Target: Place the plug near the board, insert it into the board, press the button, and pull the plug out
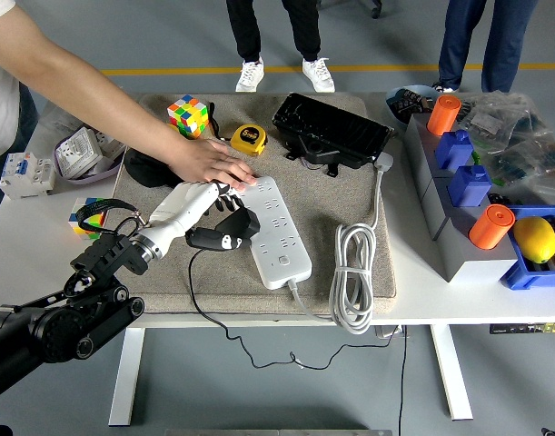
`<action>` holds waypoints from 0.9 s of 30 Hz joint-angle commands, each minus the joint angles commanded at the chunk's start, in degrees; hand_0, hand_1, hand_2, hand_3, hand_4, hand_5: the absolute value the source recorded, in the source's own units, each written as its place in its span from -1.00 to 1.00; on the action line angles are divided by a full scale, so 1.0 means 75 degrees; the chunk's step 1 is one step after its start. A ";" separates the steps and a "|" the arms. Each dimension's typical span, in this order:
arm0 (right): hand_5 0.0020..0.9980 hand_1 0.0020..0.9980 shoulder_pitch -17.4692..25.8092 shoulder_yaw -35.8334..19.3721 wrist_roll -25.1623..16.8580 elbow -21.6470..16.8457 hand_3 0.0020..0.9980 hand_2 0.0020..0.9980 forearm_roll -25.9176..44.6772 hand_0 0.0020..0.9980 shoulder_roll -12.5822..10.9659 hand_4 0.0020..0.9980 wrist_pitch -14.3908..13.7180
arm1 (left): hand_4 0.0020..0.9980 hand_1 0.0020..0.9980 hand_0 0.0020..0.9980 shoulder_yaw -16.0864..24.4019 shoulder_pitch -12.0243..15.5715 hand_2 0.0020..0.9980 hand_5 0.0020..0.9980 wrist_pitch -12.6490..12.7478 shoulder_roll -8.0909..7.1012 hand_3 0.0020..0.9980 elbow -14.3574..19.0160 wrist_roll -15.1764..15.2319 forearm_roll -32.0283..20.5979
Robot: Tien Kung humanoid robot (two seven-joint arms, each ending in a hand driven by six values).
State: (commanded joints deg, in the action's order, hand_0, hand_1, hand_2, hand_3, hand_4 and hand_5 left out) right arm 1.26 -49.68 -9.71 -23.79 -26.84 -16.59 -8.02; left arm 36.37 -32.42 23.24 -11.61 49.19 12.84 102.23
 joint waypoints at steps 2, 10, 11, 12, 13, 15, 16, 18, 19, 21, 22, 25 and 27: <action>-0.49 0.22 0.0000 -0.0010 -0.0001 0.0002 0.09 0.09 0.0000 0.20 0.0005 0.51 -0.0001 | 1.00 0.14 -0.30 0.0011 0.0009 0.19 0.01 -0.0012 -0.0008 0.25 0.0026 0.0009 0.0000; -0.49 0.22 0.0010 -0.0015 -0.0002 0.0000 0.09 0.09 0.0000 0.20 0.0002 0.51 0.0002 | 1.00 0.20 -0.25 0.0265 0.0139 0.25 0.06 -0.0035 -0.0085 0.29 0.0443 0.0066 -0.0024; -0.49 0.22 0.0010 -0.0016 -0.0003 -0.0001 0.09 0.09 0.0000 0.20 0.0003 0.51 0.0002 | 1.00 0.20 -0.25 0.0301 0.0168 0.25 0.06 -0.0017 -0.0101 0.29 0.0521 0.0091 -0.0043; -0.49 0.22 0.0010 -0.0017 -0.0004 -0.0002 0.09 0.09 0.0000 0.20 0.0004 0.51 0.0002 | 1.00 0.23 -0.20 0.0346 0.0207 0.29 0.17 0.0007 -0.0118 0.34 0.0612 0.0135 -0.0071; -0.49 0.22 0.0011 -0.0016 -0.0004 -0.0003 0.09 0.09 -0.0001 0.20 0.0005 0.51 0.0002 | 1.00 0.23 -0.20 0.0374 0.0237 0.29 0.17 0.0033 -0.0133 0.34 0.0676 0.0185 -0.0108; -0.49 0.22 0.0016 -0.0014 -0.0007 -0.0004 0.09 0.09 -0.0003 0.20 0.0007 0.51 0.0003 | 1.00 0.23 -0.20 0.0421 0.0340 0.29 0.17 0.0201 -0.0184 0.34 0.0860 0.0451 -0.0310; -0.49 0.22 0.0019 -0.0012 -0.0008 -0.0003 0.09 0.09 -0.0003 0.20 0.0007 0.51 0.0003 | 1.00 0.23 -0.20 0.0433 0.0395 0.29 0.17 0.0310 -0.0207 0.34 0.0942 0.0610 -0.0405; -0.49 0.22 0.0028 -0.0008 -0.0014 0.0001 0.09 0.09 0.0000 0.20 0.0005 0.51 0.0001 | 1.00 0.26 -0.03 0.0450 0.0516 0.34 0.41 0.0513 -0.0259 0.38 0.1097 0.0998 -0.0695; -0.49 0.22 0.0025 -0.0004 -0.0018 0.0003 0.09 0.09 -0.0003 0.20 0.0002 0.51 0.0001 | 1.00 0.26 -0.03 0.0455 0.0581 0.34 0.41 0.0624 -0.0288 0.38 0.1181 0.1233 -0.0875; -0.49 0.22 0.0028 -0.0018 -0.0032 0.0004 0.09 0.09 0.0001 0.20 0.0002 0.51 0.0000 | 1.00 0.26 -0.03 0.0440 0.0733 0.34 0.41 0.0790 -0.0335 0.38 0.1349 0.1625 -0.1135; -0.49 0.22 0.0029 -0.0025 -0.0038 0.0005 0.09 0.09 0.0002 0.20 0.0004 0.51 -0.0003 | 1.00 0.26 -0.03 0.0430 0.0806 0.34 0.41 0.0841 -0.0353 0.38 0.1424 0.1790 -0.1210; -0.50 0.22 0.0027 -0.0037 -0.0048 0.0001 0.09 0.09 -0.0004 0.20 0.0003 0.51 -0.0005 | 0.92 0.49 0.41 0.0360 0.1012 0.52 0.34 0.0870 -0.0408 0.48 0.1605 0.1940 -0.1260; -0.50 0.22 0.0029 -0.0043 -0.0055 -0.0001 0.09 0.09 -0.0006 0.20 0.0002 0.51 -0.0006 | 0.92 0.49 0.41 0.0311 0.1117 0.52 0.34 0.0829 -0.0423 0.48 0.1644 0.1878 -0.1199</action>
State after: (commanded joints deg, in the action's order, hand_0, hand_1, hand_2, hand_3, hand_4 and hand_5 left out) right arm 1.47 -50.00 -10.12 -23.80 -26.88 -16.58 -8.06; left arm 38.70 -24.05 29.46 -14.78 61.52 26.92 93.23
